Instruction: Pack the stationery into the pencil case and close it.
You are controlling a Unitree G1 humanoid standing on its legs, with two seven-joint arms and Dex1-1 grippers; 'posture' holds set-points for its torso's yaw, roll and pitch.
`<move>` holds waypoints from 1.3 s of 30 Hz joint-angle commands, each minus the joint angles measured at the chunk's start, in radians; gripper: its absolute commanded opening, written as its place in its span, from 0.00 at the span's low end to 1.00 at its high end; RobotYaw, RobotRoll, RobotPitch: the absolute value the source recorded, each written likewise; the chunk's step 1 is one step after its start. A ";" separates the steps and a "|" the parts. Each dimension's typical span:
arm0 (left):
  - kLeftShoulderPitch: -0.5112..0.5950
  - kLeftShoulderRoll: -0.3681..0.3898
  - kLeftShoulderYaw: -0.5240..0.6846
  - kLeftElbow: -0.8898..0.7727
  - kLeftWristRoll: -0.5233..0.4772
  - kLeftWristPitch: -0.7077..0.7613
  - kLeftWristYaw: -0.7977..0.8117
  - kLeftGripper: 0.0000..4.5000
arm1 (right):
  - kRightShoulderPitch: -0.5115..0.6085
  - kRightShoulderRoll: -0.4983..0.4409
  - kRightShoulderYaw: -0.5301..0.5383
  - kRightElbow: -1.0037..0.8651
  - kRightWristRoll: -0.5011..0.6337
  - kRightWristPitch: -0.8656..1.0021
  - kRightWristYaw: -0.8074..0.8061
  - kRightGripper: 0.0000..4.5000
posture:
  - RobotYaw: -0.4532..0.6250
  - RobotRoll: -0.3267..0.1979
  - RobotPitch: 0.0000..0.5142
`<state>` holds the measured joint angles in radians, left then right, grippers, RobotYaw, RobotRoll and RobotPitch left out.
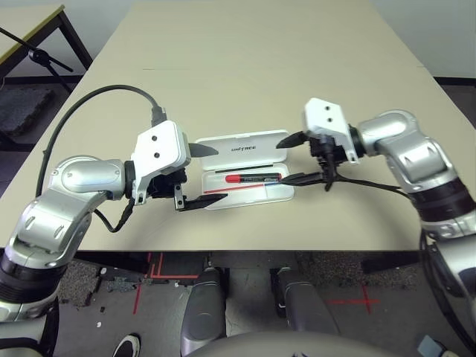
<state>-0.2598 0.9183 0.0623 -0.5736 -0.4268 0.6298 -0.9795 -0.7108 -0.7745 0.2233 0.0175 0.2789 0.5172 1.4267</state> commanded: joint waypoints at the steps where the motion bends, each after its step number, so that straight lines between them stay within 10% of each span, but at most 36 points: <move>1: 0.038 0.037 0.054 -0.021 -0.014 0.052 0.027 1.00 | 0.025 -0.060 -0.063 -0.045 0.081 0.041 0.056 0.99 | 0.46 0.62 0.32; 18: 0.051 0.055 0.072 0.017 0.036 0.252 0.217 1.00 | 0.123 -0.116 -0.127 -0.184 0.231 0.129 0.033 0.99 | 0.46 0.62 0.33; 39: -0.069 -0.233 0.001 0.326 0.199 0.483 0.635 1.00 | 0.144 -0.108 -0.109 -0.210 0.234 0.117 0.006 0.99 | 0.44 0.62 0.34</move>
<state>-0.3255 0.6927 0.0745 -0.2734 -0.2504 1.1026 -0.3641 -0.5772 -0.8844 0.1052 -0.1653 0.5060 0.6391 1.4346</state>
